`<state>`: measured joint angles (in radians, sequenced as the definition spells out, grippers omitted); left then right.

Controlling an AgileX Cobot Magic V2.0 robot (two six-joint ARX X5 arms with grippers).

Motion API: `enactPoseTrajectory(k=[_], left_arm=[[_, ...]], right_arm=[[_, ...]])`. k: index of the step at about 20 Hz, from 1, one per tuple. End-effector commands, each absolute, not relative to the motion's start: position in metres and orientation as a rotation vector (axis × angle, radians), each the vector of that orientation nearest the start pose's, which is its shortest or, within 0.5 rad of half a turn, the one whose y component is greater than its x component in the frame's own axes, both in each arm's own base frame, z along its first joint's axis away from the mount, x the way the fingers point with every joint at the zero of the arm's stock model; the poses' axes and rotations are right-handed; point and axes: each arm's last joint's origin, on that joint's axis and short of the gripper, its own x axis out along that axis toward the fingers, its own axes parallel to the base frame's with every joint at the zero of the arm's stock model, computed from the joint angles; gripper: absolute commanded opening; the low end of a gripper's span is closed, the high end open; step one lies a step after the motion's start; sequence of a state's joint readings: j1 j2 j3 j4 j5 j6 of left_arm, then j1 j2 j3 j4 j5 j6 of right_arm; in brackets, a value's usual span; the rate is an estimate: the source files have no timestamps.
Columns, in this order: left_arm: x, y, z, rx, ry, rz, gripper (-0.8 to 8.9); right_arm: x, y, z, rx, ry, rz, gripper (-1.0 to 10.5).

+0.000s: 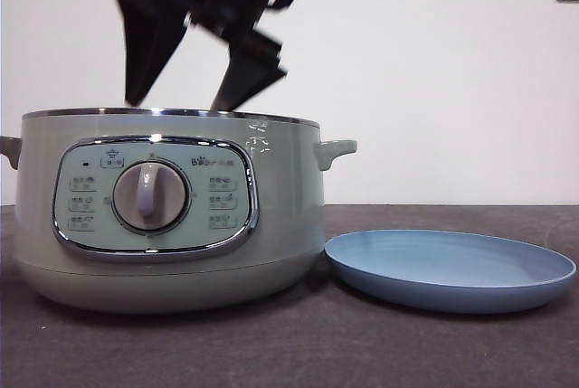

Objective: Take the pumpkin out from the steamer,put the pumpkin in the blue plate,close the lid

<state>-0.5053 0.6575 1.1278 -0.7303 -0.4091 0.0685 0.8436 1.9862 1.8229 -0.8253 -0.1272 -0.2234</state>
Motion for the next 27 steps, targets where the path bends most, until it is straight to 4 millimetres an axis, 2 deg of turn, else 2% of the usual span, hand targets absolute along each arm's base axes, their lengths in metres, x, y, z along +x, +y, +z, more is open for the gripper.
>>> enactPoseTrajectory(k=[1, 5, 7, 8, 10, 12, 13, 15, 17, 20, 22, 24, 27], left_arm=[[0.084, -0.033, 0.412, 0.166, 0.172, -0.096, -0.09], [0.084, -0.033, 0.411, 0.172, 0.184, -0.096, -0.09], [0.084, -0.033, 0.41, 0.174, 0.188, -0.096, -0.09], [0.084, -0.033, 0.41, 0.174, 0.188, -0.096, -0.09], [0.084, -0.033, 0.41, 0.174, 0.189, -0.096, -0.09], [0.084, -0.033, 0.41, 0.175, 0.19, -0.096, -0.09], [0.084, -0.033, 0.41, 0.175, 0.19, -0.096, -0.09], [0.084, -0.033, 0.41, 0.175, 0.19, -0.097, -0.09], [0.084, -0.033, 0.41, 0.174, 0.19, -0.1, -0.09], [0.086, -0.034, 0.409, 0.177, 0.197, -0.101, -0.09], [0.092, -0.037, 0.409, 0.182, 0.205, -0.102, -0.08], [0.096, -0.042, 0.411, 0.169, 0.191, -0.158, -0.09], [0.108, -0.05, 0.412, 0.157, 0.18, -0.228, -0.09]], right_arm=[[0.289, 0.332, 0.264, -0.578, 0.898, 1.003, 6.7], [0.294, 0.339, 0.237, -0.598, 0.96, 1.003, 6.6], [0.296, 0.343, 0.232, -0.599, 0.958, 1.005, 6.6], [0.296, 0.344, 0.23, -0.597, 0.955, 1.005, 6.2], [0.297, 0.344, 0.226, -0.596, 0.974, 0.995, 4.2], [0.296, 0.343, 0.225, -0.603, 0.996, 0.993, 0.8], [0.295, 0.343, 0.224, -0.603, 0.999, 0.993, -0.1], [0.295, 0.343, 0.227, -0.599, 0.985, 0.996, -0.1], [0.291, 0.338, 0.246, -0.582, 0.944, 0.996, -0.1], [0.277, 0.32, 0.297, -0.551, 0.852, 1.0, -0.1], [0.267, 0.296, 0.333, -0.52, 0.793, 0.983, -0.1], [0.257, 0.264, 0.369, -0.491, 0.75, 0.949, -0.1], [0.238, 0.214, 0.403, -0.492, 0.766, 0.789, -0.1]])
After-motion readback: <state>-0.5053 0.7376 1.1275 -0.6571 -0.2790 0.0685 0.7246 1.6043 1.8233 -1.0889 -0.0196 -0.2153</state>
